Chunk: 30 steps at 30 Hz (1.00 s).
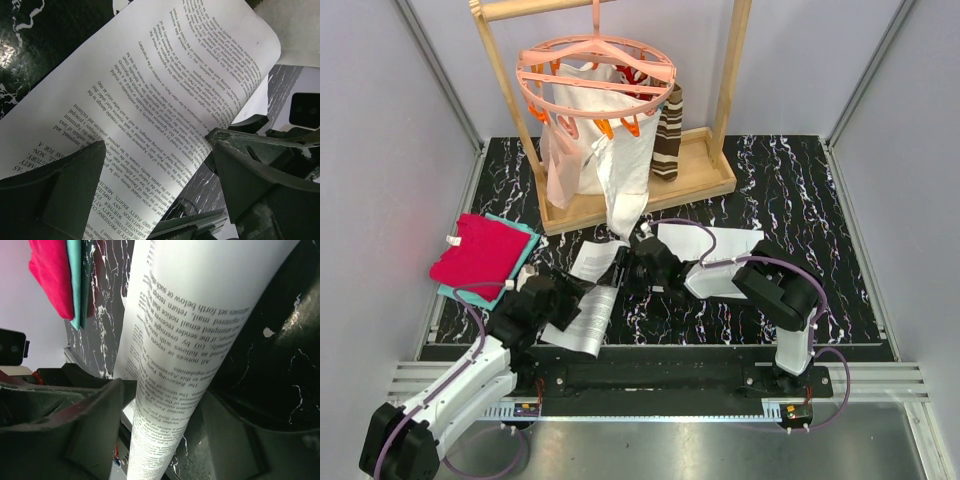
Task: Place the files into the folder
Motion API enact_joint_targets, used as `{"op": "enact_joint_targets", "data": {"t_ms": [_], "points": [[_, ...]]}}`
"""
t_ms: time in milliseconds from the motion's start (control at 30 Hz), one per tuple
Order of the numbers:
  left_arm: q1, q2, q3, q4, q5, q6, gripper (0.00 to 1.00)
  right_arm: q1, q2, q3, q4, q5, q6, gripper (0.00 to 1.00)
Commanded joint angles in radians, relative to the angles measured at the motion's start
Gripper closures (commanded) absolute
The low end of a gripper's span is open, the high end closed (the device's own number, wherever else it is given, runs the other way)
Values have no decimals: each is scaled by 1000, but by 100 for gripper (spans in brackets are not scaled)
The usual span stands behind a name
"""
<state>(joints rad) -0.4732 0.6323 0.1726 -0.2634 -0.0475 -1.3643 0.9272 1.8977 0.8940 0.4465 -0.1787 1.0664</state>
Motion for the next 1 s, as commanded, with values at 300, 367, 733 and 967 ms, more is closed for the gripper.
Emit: {"op": "enact_joint_targets", "data": {"t_ms": [300,367,733,967], "points": [[-1,-8,7,-23,43,27,1,-11,-81,129,-197,-31,-160,23],[-2,3,-7,16,43,15,1,-16,-71,100,-132,-64,-113,16],[-2,1,-39,84,98,1,1,-14,-51,-41,34,67,17,5],[-1,15,-47,119,104,-16,2,18,-20,-11,-42,153,49,2]]}}
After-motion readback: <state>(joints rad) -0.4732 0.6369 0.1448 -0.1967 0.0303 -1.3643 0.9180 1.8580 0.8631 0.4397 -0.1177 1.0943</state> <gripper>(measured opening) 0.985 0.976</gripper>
